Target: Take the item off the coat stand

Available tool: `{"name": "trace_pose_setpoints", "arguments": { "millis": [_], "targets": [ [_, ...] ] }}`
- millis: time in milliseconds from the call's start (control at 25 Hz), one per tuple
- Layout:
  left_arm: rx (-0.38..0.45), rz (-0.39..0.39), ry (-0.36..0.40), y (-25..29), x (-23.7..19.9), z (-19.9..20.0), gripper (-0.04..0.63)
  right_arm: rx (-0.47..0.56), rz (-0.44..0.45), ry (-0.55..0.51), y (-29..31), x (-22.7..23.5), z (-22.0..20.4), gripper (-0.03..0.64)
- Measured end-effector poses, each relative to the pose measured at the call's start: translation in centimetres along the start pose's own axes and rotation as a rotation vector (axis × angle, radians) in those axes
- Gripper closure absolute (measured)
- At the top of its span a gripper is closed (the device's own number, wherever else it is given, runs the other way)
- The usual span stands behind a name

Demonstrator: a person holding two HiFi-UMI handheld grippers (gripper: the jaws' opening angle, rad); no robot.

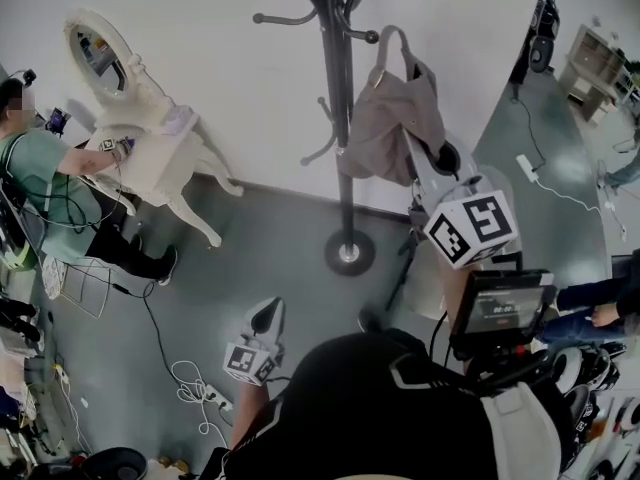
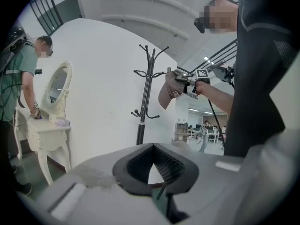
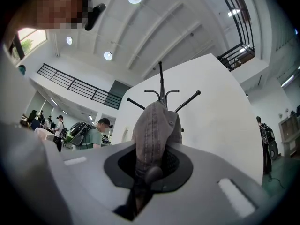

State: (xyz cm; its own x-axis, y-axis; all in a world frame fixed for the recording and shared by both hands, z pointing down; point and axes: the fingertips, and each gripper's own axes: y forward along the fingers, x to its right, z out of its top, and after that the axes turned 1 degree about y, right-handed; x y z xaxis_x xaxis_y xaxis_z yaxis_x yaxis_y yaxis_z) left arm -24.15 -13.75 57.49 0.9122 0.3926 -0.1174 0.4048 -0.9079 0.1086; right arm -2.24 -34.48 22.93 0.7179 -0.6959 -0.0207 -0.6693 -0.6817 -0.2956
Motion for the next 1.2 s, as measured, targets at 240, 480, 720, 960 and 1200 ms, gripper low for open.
{"name": "trace_pose_setpoints", "arguments": {
  "millis": [240,480,720,960,1200],
  "targets": [
    [0.014,-0.043,0.013,0.0,0.7,0.5,0.597,-0.012,-0.039,-0.01,-2.1,0.1,0.2,0.589],
    [0.006,-0.073,0.004,-0.5,1.7,0.1,0.597,-0.035,-0.077,-0.006,-4.4,-0.1,-0.1,0.589],
    [0.011,-0.1,0.016,-1.0,2.5,0.1,0.597,-0.042,-0.101,-0.018,-6.8,-0.8,-0.3,0.589],
    [0.008,-0.123,0.031,-1.1,2.7,0.3,0.597,-0.072,-0.124,-0.009,-8.2,-1.2,-1.4,0.589],
    [-0.001,-0.135,0.015,-1.2,2.5,0.0,0.597,-0.105,-0.128,-0.001,-8.7,-1.9,-3.2,0.589]
  ]
}}
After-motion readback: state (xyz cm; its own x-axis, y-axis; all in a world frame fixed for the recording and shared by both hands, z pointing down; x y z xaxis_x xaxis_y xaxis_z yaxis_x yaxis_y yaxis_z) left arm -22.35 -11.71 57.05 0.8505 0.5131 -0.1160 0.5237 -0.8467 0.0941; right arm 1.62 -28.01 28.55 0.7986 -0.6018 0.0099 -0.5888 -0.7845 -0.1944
